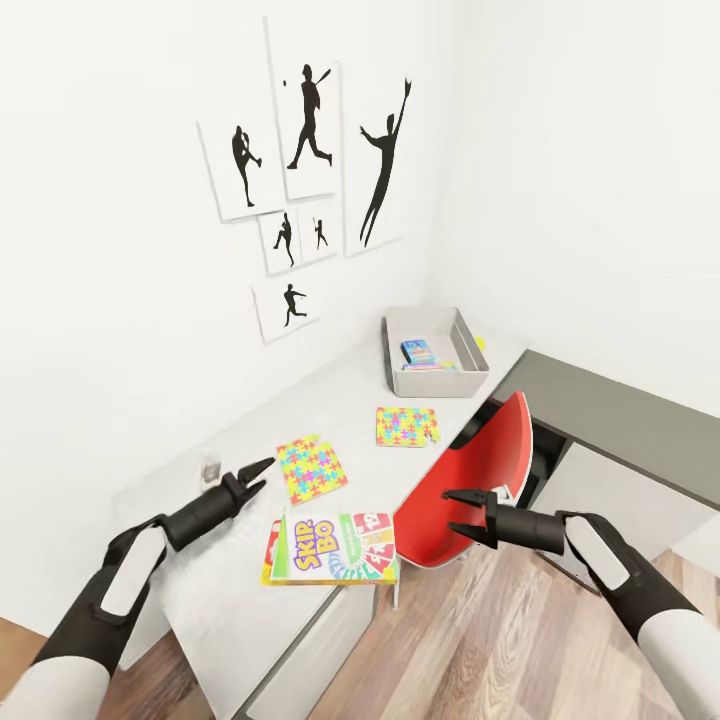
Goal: Put all the toys in the child's room - the three board games (two on the bed and one on the table), the two jigsaw puzzles on the table, and the tennis ball on the table - inside the toy box on the table in the child's room.
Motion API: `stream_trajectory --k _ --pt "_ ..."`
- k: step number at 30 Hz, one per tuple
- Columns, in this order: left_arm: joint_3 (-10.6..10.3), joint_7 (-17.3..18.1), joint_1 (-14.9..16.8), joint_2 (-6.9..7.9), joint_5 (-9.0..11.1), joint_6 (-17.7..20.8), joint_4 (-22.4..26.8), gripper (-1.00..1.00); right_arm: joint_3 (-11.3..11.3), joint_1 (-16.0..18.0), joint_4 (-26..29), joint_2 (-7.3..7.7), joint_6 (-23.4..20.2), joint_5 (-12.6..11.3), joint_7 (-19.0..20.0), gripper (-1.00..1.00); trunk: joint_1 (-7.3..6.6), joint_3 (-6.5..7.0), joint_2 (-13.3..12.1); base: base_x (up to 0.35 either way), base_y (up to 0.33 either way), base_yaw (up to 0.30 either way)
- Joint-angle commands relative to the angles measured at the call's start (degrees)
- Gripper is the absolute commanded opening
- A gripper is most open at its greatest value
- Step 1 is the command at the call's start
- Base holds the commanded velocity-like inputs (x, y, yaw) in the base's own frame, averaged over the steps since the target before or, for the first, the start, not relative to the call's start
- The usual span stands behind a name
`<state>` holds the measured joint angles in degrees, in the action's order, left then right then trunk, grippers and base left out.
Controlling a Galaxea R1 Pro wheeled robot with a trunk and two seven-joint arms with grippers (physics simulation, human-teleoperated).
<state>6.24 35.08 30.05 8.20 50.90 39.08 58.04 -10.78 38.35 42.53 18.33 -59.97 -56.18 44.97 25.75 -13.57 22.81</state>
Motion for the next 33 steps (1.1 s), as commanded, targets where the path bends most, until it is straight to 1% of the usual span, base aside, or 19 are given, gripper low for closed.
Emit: stream_trajectory --k 1,4,5,8,9,10,11,13,14,17,18,20,21,23,24,27,33 --pt "0.1 0.0 0.0 0.0 0.0 0.4 0.2 1.0 -0.2 0.1 0.0 0.06 0.0 0.2 0.4 1.0 0.03 -0.12 0.1 0.0 0.0 0.0" --pt "-0.1 -2.6 -0.1 -0.25 0.2 2.6 4.9 1.0 -0.1 0.5 -0.1 0.22 0.3 0.2 0.4 1.0 0.03 -0.12 0.1 0.0 0.0 0.0" --pt "-0.1 -2.6 -0.1 -0.25 0.2 2.6 4.9 1.0 -0.1 0.5 -0.1 0.22 0.3 0.2 0.4 1.0 0.03 -0.12 0.1 0.0 0.0 0.0" --pt "0.0 -6.8 0.0 -0.63 0.4 5.4 8.0 1.0 -0.2 0.7 -0.1 0.27 1.4 0.3 0.2 1.0 0.03 -0.12 0.1 0.0 0.0 0.0" --pt "0.0 -6.8 0.0 -0.63 0.4 5.4 8.0 1.0 -0.2 0.7 -0.1 0.27 1.4 0.3 0.2 1.0 0.03 -0.12 0.1 0.0 0.0 0.0" --pt "0.2 -8.4 0.0 -0.84 0.6 6.1 8.6 1.0 -0.2 0.7 -0.1 0.23 1.7 0.3 0.2 1.0 0.03 -0.12 0.1 0.0 0.0 0.0" --pt "0.3 -10.0 0.0 -1.09 1.0 6.8 9.1 1.0 -0.3 0.8 -0.1 0.15 1.9 0.3 0.1 1.0 0.03 -0.12 0.1 0.0 0.0 0.0" --pt "0.7 -12.8 0.0 -1.53 2.6 7.7 10.0 1.0 -0.5 0.8 -0.1 -0.05 2.1 0.4 0.1 1.0 0.03 -0.12 0.1 0.0 0.0 0.0" --pt "0.7 -12.8 0.0 -1.53 2.6 7.7 10.0 1.0 -0.5 0.8 -0.1 -0.05 2.1 0.4 0.1 1.0 0.03 -0.12 0.1 0.0 0.0 0.0" --pt "0.8 -16.3 0.0 -1.91 5.7 8.6 11.2 1.0 -0.8 0.8 -0.4 -0.4 2.3 0.4 0.1 1.0 0.03 -0.12 0.1 0.0 0.0 0.0" --pt "0.8 -16.3 0.0 -1.91 5.7 8.6 11.2 1.0 -0.8 0.8 -0.4 -0.4 2.3 0.4 0.1 1.0 0.03 -0.12 0.1 0.0 0.0 0.0" --pt "0.9 -18.2 0.0 -2.01 7.7 8.9 11.9 1.0 -0.9 0.8 -0.4 -0.61 2.4 0.4 0.1 1.0 0.25 -0.3 0.5 0.0 0.0 0.0" --pt "0.9 -18.2 0.0 -2.01 7.7 8.9 11.9 1.0 -0.9 0.8 -0.4 -0.61 2.4 0.4 0.1 1.0 0.47 -0.48 0.9 0.0 0.0 0.0" --pt "0.9 -19.4 0.0 -1.89 9.4 9.3 12.5 1.0 -1.0 0.8 -0.3 -0.77 2.5 0.4 0.1 1.0 0.91 -0.84 1.7 0.0 0.0 0.0" --pt "0.9 -19.4 0.0 -1.89 9.4 9.3 12.5 1.0 -1.0 0.8 -0.3 -0.77 2.5 0.4 0.1 1.0 1.13 -1.02 2.1 0.0 0.0 0.0" --pt "1.0 -20.4 0.0 -1.72 11.2 9.9 13.2 1.0 -1.1 0.8 -0.3 -0.99 2.5 0.6 0.1 1.0 1.79 -1.56 3.3 0.0 0.0 0.0" --pt "1.1 -21.1 -0.1 -1.55 12.2 10.3 14.2 1.0 -1.2 0.8 -0.3 -1.38 2.5 0.8 0.1 1.0 3.11 -2.63 5.7 0.0 0.0 0.0"
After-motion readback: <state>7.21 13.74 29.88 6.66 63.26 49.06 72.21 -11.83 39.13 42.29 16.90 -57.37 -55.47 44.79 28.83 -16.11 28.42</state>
